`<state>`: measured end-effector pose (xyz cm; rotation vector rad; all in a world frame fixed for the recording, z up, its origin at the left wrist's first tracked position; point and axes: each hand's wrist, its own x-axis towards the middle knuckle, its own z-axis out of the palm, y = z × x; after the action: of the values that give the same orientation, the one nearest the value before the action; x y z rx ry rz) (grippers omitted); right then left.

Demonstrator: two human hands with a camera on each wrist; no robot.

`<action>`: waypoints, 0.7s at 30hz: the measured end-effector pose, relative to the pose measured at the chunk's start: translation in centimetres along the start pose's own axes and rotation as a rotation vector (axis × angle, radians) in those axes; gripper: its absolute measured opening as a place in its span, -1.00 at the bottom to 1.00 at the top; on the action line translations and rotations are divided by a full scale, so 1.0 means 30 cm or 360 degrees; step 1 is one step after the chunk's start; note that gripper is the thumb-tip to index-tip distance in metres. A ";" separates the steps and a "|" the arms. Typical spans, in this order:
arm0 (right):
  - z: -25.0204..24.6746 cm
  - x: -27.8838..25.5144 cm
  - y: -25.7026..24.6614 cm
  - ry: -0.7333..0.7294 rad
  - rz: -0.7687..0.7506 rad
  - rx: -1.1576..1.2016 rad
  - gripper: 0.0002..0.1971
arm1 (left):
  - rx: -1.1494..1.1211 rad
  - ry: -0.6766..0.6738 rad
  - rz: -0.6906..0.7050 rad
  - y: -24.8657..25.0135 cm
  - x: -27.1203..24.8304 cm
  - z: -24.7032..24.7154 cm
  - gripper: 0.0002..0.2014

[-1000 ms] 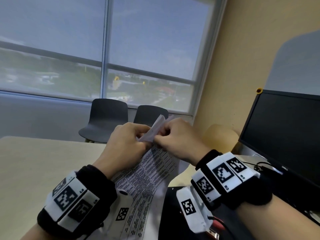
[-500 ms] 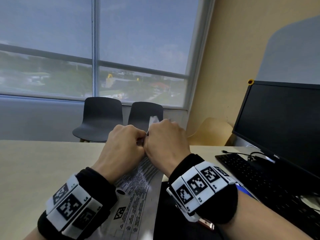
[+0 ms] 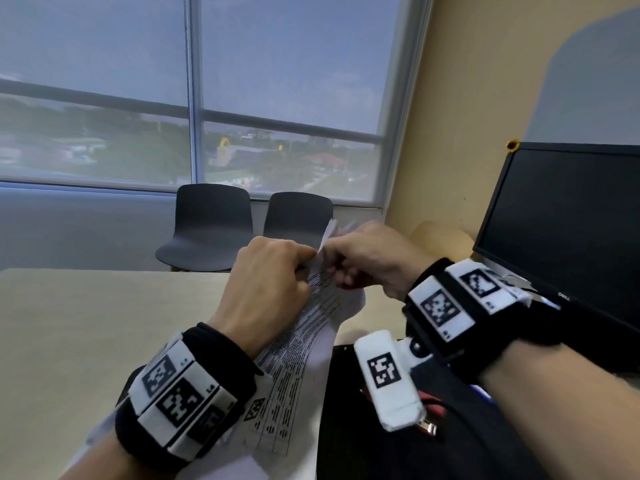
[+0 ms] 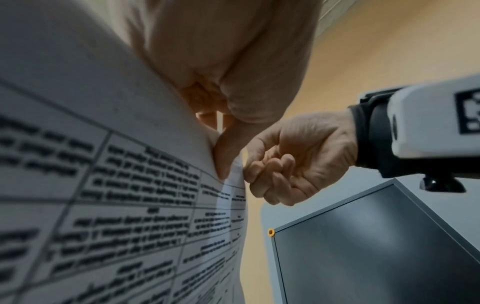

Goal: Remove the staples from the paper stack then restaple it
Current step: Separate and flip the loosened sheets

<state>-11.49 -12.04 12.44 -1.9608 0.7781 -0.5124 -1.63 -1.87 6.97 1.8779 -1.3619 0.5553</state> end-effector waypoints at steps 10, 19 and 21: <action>0.042 -0.009 0.116 0.0397 -0.1468 -0.2236 -0.68 | -0.0128 -0.0134 -0.0085 -0.025 0.011 0.006 -0.87; 0.023 0.038 0.114 0.0224 -0.0810 -0.0865 -0.77 | -0.0359 -0.0146 -0.0195 -0.040 0.023 -0.017 -0.74; 0.028 0.030 0.082 0.0006 -0.0374 -0.0195 -0.77 | -0.0343 -0.0136 -0.0168 -0.041 0.024 -0.017 -0.76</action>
<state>-11.08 -13.04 9.91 -2.1797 0.5958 -0.6195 -0.18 -1.70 7.43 1.8014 -1.3120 0.2667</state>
